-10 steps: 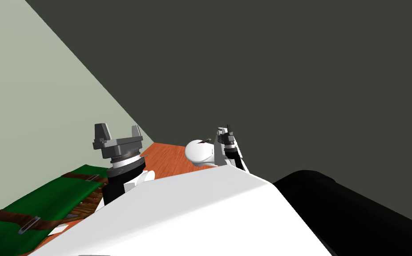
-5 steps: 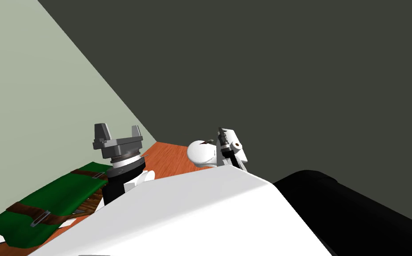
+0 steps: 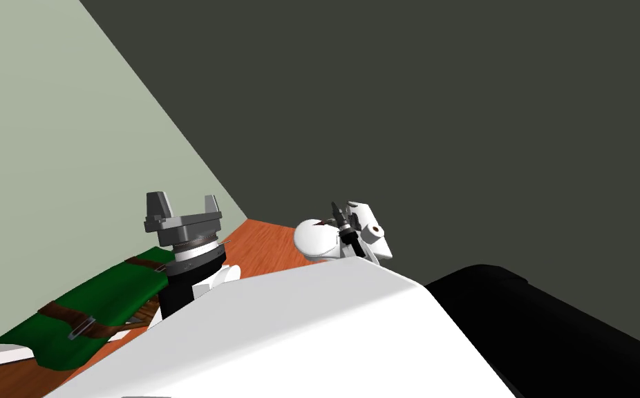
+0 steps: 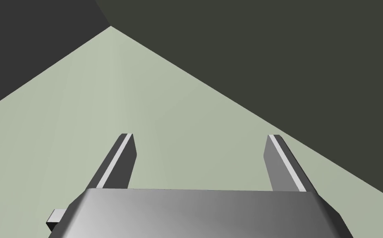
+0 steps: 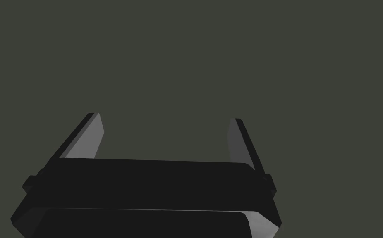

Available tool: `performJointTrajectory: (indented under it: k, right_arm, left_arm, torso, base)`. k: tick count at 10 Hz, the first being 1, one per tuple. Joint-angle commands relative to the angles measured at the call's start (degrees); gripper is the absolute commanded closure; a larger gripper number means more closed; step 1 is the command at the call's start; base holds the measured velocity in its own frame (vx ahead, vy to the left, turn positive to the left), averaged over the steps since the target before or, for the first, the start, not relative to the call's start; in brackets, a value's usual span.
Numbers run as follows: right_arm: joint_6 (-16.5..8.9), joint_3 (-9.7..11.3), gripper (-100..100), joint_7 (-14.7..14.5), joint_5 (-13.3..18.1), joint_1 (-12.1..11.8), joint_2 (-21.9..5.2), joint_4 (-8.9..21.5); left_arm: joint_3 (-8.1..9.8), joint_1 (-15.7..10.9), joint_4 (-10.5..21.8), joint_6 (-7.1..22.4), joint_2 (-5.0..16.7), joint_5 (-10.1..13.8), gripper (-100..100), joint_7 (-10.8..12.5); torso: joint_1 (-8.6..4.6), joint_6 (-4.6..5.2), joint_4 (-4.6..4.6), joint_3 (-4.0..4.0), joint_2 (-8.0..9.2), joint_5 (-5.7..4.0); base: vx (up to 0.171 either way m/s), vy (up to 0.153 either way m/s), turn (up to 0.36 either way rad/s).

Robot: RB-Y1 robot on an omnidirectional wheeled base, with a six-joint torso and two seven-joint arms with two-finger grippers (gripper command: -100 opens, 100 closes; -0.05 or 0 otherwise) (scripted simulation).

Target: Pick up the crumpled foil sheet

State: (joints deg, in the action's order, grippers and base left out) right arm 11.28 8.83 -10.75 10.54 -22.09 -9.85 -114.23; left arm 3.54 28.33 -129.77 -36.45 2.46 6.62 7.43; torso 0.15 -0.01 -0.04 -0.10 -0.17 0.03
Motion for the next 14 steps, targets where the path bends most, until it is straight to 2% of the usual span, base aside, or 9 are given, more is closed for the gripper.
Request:
performJointTrajectory:
  k: [1,2,4,5,8,9,11,12,14]
  right_arm:
    - [-2.86,0.36,-100,-0.79,1.47,0.97,-0.37,0.95]
    - [-4.43,1.24,-100,-2.33,3.84,2.36,-0.99,3.09]
    - [-6.32,1.24,-100,-2.33,4.30,2.36,-0.99,3.09]
    - [-8.51,2.14,-100,-3.91,7.10,3.78,-1.60,5.33]
    - [-13.27,3.06,-100,-5.52,10.14,5.23,-2.19,7.66]
    - [-15.19,3.98,-100,-7.14,12.37,6.70,-2.77,10.09]
    - [-16.90,3.98,-100,-7.14,13.09,6.70,-2.77,10.09]
    - [-18.86,4.91,-100,-8.76,16.01,8.18,-3.34,12.60]
    - [-22.10,5.84,-100,-10.35,18.37,9.67,-3.90,14.91]
  left_arm:
    - [0.00,0.00,0.00,0.00,0.00,0.00,0,0.00]
    - [0.00,0.01,0.00,0.00,0.00,0.00,0,0.00]
    - [0.00,0.00,0.00,0.00,0.00,0.00,0,0.00]
    - [0.00,0.00,0.00,0.00,0.00,0.00,0,0.00]
    - [0.00,0.00,0.00,0.00,0.00,0.00,0,0.00]
    - [0.00,0.01,0.00,0.00,0.00,0.00,0,0.00]
    - [0.00,0.01,0.00,0.00,0.00,0.00,0,0.00]
    - [0.01,0.00,0.00,0.00,0.00,0.00,0,0.00]
    - [0.01,0.00,0.00,0.00,0.00,0.00,0,0.00]
  torso:
    - [0.00,0.00,0.00,0.00,0.00,0.00]
    - [-0.01,0.03,0.00,0.00,0.00,0.01]
    - [-0.04,0.02,-0.01,-0.03,-0.04,0.00]
    - [-0.08,0.03,0.01,0.03,0.07,-0.01]
    - [-0.01,0.01,0.00,0.00,0.01,0.00]
    - [-0.01,0.03,0.00,0.01,0.02,0.01]
    - [-0.03,0.04,0.00,0.00,0.01,0.00]
    - [-0.09,0.04,0.02,0.05,0.09,-0.01]
    - [-0.07,0.04,0.01,0.04,0.08,0.00]
  base:
    - [0.045,0.033,0.042]
    - [0.065,0.027,0.073]
    - [0.034,0.018,0.031]
    - [0.028,0.025,0.100]
    - [0.040,0.028,0.073]
    - [0.054,0.037,0.121]
    - [0.030,0.014,0.020]
    - [0.026,0.019,0.124]
    - [0.026,0.019,0.063]
